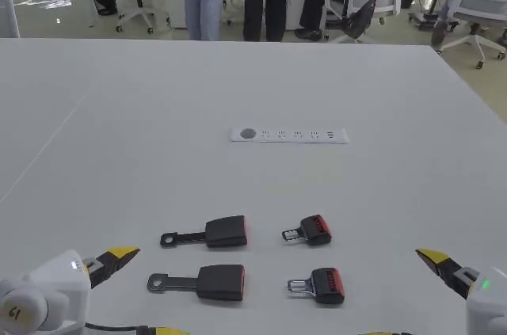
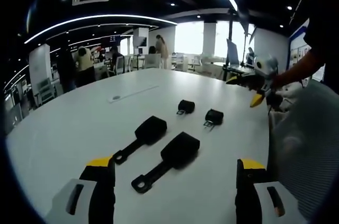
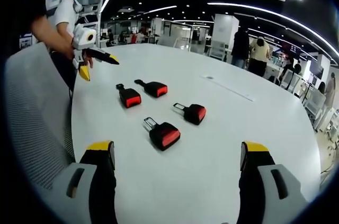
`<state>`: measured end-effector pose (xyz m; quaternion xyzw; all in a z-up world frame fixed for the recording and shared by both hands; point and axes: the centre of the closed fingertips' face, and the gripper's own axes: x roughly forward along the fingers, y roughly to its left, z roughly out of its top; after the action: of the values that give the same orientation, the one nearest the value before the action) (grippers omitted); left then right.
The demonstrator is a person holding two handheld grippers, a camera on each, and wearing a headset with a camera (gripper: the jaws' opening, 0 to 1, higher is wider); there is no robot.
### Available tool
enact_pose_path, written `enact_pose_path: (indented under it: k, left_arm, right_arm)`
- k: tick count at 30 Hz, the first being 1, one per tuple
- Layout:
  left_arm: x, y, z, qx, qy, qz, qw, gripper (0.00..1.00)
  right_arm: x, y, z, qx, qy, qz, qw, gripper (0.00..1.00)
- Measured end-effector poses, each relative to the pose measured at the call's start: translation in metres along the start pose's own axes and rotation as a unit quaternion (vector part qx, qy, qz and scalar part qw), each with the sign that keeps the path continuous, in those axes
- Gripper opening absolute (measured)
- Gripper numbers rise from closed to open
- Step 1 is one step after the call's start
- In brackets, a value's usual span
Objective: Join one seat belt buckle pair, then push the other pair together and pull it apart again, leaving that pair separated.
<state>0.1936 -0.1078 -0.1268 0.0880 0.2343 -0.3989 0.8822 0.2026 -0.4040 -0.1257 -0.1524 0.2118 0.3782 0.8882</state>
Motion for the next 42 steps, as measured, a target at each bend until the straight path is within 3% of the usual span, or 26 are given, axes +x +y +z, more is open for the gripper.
enact_pose_path:
  k: [12,20,30,34,42]
  left_arm:
    - [0.015,0.006,0.010,0.028,0.022,-0.024,0.9991,0.97]
    - [0.019,0.007,0.012,0.052,0.046,-0.045,0.9965,0.95]
    - [0.027,0.004,0.019,0.080,0.067,-0.069,0.9922,0.89]
    - [0.030,0.002,0.019,0.096,0.080,-0.081,0.9889,0.86]
    - [0.039,0.003,0.015,0.135,0.114,-0.107,0.9786,0.78]
  right_arm:
    - [0.006,-0.007,0.005,-0.042,0.023,0.037,0.9982,0.98]
    - [0.014,-0.003,0.005,-0.090,0.048,0.071,0.9922,0.95]
    - [0.025,0.000,0.007,-0.117,0.064,0.105,0.9855,0.90]
    - [0.028,0.000,0.005,-0.130,0.070,0.118,0.9820,0.87]
    - [0.037,0.000,0.002,-0.151,0.082,0.144,0.9746,0.78]
